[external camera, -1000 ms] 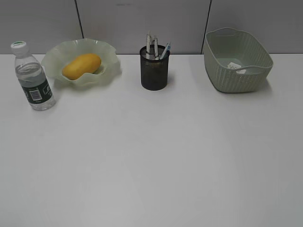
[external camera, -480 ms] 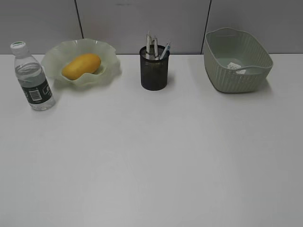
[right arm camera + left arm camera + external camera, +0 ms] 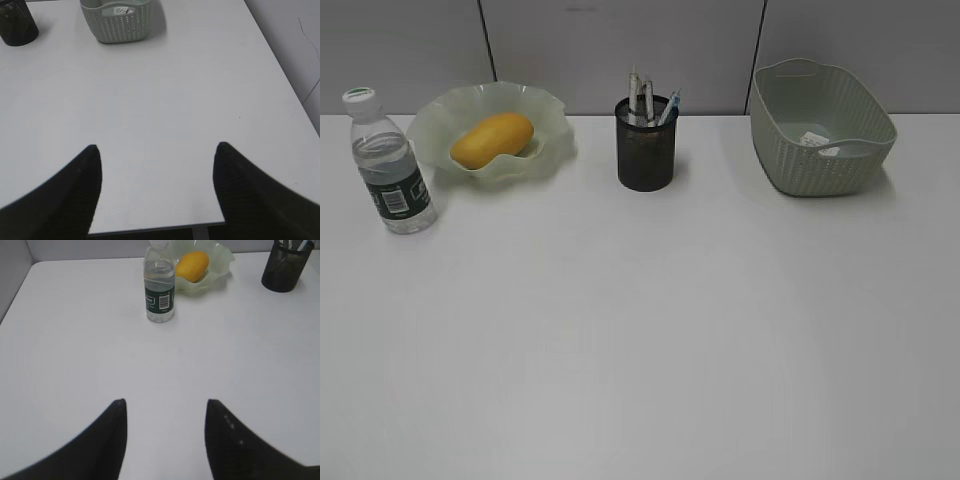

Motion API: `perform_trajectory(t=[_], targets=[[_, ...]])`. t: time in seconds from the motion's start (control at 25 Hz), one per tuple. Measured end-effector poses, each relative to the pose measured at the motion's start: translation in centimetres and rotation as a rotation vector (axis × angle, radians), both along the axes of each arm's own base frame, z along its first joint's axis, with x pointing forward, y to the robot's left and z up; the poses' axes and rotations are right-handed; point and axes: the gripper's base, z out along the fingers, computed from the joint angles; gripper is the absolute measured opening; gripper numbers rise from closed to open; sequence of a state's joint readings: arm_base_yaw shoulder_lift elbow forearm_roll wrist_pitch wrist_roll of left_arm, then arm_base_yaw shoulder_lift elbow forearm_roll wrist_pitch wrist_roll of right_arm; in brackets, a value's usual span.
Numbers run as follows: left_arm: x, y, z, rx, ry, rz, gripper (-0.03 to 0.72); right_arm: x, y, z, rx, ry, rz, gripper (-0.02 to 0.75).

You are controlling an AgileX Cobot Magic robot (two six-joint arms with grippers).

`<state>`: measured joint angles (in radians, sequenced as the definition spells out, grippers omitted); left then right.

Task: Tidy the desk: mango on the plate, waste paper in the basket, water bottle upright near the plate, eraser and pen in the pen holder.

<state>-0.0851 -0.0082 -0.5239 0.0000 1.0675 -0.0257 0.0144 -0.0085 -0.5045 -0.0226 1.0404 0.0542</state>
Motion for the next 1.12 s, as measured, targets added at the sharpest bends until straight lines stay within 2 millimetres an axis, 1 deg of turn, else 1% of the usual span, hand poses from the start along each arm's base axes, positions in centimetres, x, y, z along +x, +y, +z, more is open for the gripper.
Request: perform_trajectory(t=[0.28,0.68,0.96,1.12], targets=[[0.0,0.0,0.0,0.0,0.0,0.0,0.349,0.0,0.01,0.0,0.001,0.0,0.0,0.549],[0.0,0.0,0.0,0.0,0.0,0.0,0.338,0.0,0.01,0.0,0.001,0.0,0.0,0.549],[0.0,0.0,0.0,0.0,0.0,0.0,0.295,0.0,0.01,0.0,0.001,0.0,0.0,0.549],[0.0,0.0,0.0,0.0,0.0,0.0,0.288,0.0,0.01,0.0,0.001,0.0,0.0,0.549]])
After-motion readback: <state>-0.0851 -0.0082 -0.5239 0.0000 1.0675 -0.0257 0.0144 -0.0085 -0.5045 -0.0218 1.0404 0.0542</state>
